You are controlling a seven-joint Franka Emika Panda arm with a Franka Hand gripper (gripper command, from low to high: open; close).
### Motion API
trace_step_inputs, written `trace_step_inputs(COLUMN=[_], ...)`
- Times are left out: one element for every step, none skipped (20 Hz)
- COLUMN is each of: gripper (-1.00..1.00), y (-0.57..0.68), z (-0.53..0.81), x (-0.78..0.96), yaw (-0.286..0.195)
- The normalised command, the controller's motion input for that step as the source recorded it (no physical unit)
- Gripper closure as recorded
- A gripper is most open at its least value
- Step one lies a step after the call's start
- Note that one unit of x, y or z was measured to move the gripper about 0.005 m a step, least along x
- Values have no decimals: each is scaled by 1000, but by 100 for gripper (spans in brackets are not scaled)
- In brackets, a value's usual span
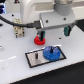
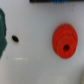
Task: Insert the blue gear onto the right peg, followed by the red gear
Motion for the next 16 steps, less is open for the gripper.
trace_step_inputs(gripper=[-100,-100,-100,-100,-100,-100,-100,-100,-100,-100,-100,-100,-100,-100,-100,-100], y=[30,-13,-3,-53,-64,-72,-68,-88,-52,-31,-71,-165,-258,-484,-380,0], z=[-107,-171,-193,-211,-242,-314,-283,-54,-508,8,-9,18,-8,-29,-41,0], x=[-573,-496,-541,-475,-399,-413,-386,-226,39,-15,-48,-5,23,-15,38,17], yaw=[0,0,0,0,0,0,0,0,0,0,0,0,0,0,0,0])
